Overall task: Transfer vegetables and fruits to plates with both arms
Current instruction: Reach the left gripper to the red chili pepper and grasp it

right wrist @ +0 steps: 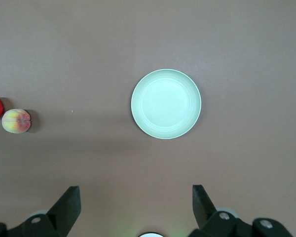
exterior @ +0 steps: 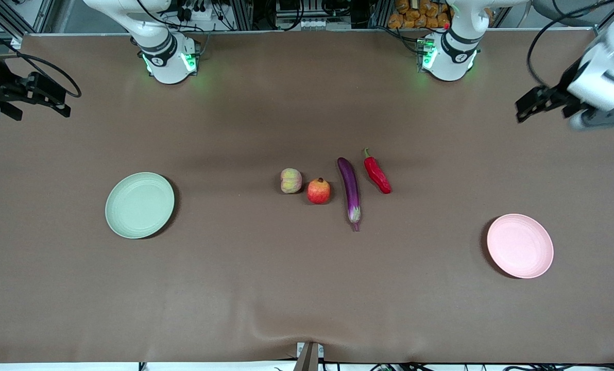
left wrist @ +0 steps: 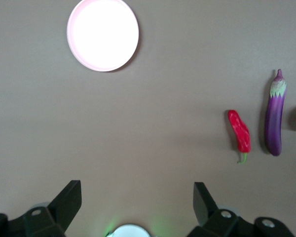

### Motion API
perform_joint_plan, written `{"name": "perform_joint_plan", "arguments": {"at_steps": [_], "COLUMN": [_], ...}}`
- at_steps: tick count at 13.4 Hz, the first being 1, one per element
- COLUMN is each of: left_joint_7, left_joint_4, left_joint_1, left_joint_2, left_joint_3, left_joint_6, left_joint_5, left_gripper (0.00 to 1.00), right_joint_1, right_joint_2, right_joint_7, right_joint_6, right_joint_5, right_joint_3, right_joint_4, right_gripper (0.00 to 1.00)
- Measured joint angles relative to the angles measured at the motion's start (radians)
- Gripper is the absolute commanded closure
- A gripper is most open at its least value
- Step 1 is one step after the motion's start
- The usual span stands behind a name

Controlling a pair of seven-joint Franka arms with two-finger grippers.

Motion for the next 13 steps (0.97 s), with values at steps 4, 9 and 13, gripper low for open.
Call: {"name": "perform_joint_plan", "arguments": {"at_steps": [4, 9, 13], "left_joint_7": [-0.091, -0.486, -0.784], "left_joint_4": [-0.223, -0.348, -0.36], "left_joint_1": [-0.004, -0.013, -0.092], "left_joint_2": [0.015, 0.159, 0.328], "left_joint_3": [-0.065, -0.243, -0.3], "left_joint_6": [0.29, 0.558, 0.704], "left_joint_5": [-0.009, -0.01, -0.01], "left_gripper": [0.0, 0.0, 0.0], "right_joint_1": [-0.001, -0.013, -0.014], "right_joint_2": [0.0, 0.001, 0.001], "right_joint_7": [0.0, 0.0, 0.0], "right_joint_6": [0.0, 0.001, 0.001], "right_joint_5": [0.0, 0.0, 0.0], "right_joint_3": [-0.001, -0.002, 0.0], "right_joint_4": [0.0, 0.0, 0.0], "right_gripper": [0.0, 0.0, 0.0]}}
